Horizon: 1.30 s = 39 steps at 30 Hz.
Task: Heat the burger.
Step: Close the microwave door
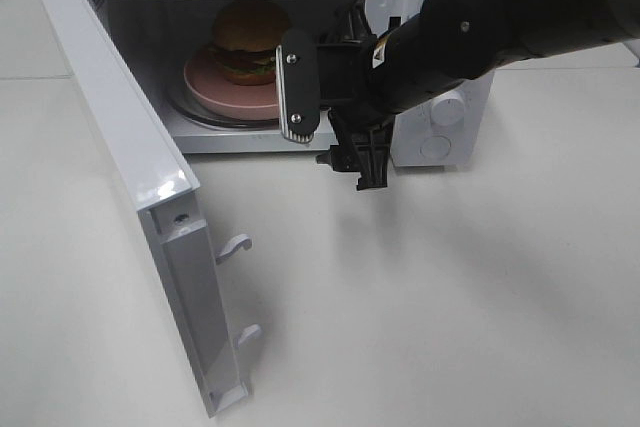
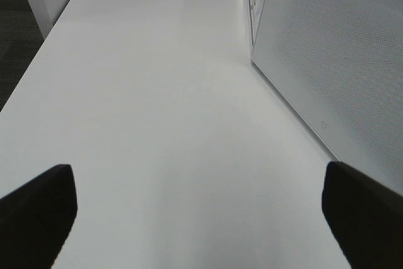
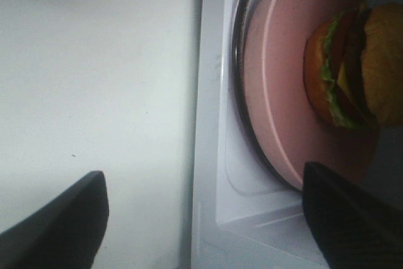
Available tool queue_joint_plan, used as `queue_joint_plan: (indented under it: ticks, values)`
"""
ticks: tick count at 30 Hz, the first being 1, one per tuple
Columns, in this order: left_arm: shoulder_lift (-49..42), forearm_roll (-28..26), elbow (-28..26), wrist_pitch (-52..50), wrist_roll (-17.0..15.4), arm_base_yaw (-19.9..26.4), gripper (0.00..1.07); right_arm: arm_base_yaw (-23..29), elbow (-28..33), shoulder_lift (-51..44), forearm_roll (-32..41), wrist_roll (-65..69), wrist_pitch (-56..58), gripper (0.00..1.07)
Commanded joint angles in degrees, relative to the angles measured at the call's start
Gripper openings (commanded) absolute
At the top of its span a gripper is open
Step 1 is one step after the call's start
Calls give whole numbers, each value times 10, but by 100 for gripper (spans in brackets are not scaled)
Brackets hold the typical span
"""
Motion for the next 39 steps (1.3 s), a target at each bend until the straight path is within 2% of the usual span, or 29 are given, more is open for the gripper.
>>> queue_joint_plan:
  ticks: [1, 3, 6, 8, 9, 11, 14, 16, 22, 25, 27, 39]
  values:
    - [-1, -1, 1, 3, 2, 1, 98, -2, 23, -30, 2, 37, -19, 78]
    - [-1, -1, 1, 3, 2, 1, 98, -2, 63, -76, 2, 111, -34, 78]
    - [-1, -1, 1, 3, 2, 1, 98, -2, 72, -86, 2, 134, -35, 78]
    - [-1, -1, 1, 3, 2, 1, 98, -2, 100, -122, 2, 245, -33, 77]
    - [-1, -1, 1, 3, 2, 1, 98, -2, 100, -122, 2, 245, -33, 77]
    - [-1, -1, 1, 3, 2, 1, 98, -2, 132, -173, -3, 390, 1, 77]
    - [-1, -1, 1, 3, 2, 1, 98, -2, 138, -186, -3, 415, 14, 77]
    - [-1, -1, 1, 3, 2, 1, 98, -2, 145, -222, -3, 493, 75, 77]
    - [-1, -1, 1, 3, 2, 1, 98, -2, 145, -302, -3, 580, 206, 77]
    - [-1, -1, 1, 3, 2, 1, 98, -2, 145, -313, -3, 592, 222, 76]
    - [-1, -1, 1, 3, 2, 1, 98, -2, 144, -359, -3, 629, 278, 76]
    - [-1, -1, 1, 3, 2, 1, 98, -2, 144, -460, -5, 647, 410, 76]
